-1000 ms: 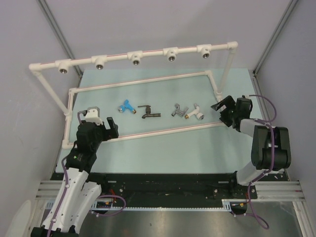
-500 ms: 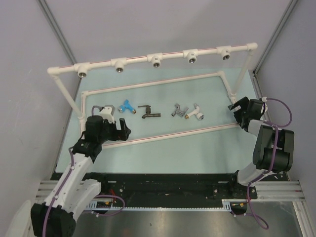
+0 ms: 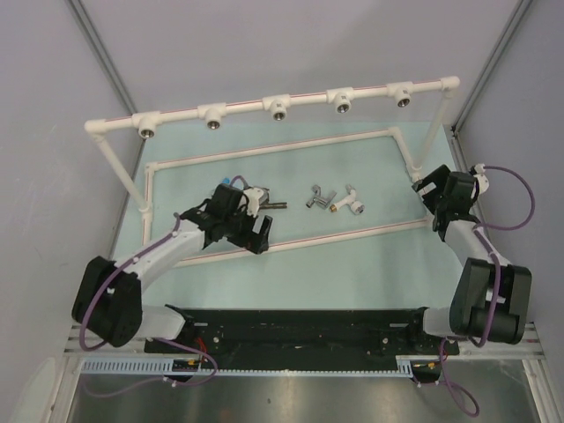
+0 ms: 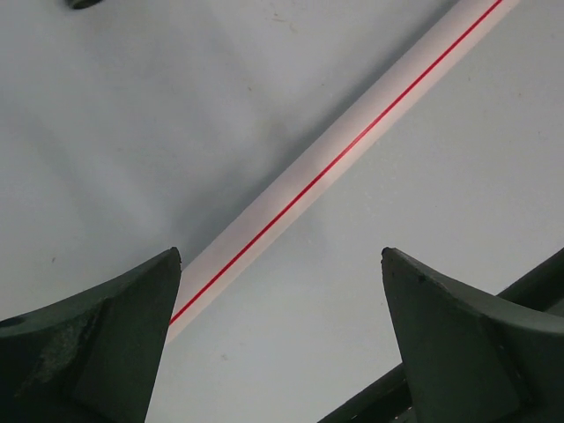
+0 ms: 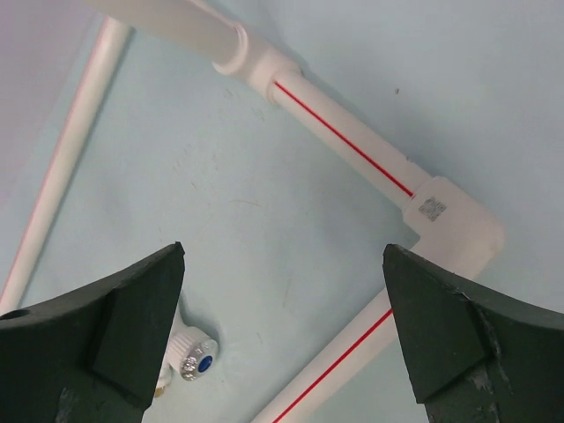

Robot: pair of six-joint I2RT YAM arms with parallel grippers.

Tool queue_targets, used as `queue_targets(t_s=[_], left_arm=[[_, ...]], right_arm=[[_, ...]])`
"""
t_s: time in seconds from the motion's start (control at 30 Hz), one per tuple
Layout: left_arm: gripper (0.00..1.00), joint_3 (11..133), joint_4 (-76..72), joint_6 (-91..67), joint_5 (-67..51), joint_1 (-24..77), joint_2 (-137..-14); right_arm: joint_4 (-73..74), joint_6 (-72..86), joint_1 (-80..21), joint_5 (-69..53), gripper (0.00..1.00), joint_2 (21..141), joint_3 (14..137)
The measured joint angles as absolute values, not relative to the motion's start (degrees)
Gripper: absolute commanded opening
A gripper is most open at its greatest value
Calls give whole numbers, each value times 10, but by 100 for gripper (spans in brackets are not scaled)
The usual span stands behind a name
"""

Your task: Install the water faucets

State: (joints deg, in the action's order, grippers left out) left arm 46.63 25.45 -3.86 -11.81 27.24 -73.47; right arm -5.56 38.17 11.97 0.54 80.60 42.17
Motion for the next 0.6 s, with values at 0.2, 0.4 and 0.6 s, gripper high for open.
queue_targets(t_s=[0.2,0.4,0.6], left_arm=[[100,505,277,-11,-126,320,-843],[100,519,279,1,-123,331,-889],[100,527,278,8,-107,350,-911]], right_arm=[[-7,382,115,81,100,707,421],[34,403,125,99,100,688,381],[45,409,118,74,100,728,345]])
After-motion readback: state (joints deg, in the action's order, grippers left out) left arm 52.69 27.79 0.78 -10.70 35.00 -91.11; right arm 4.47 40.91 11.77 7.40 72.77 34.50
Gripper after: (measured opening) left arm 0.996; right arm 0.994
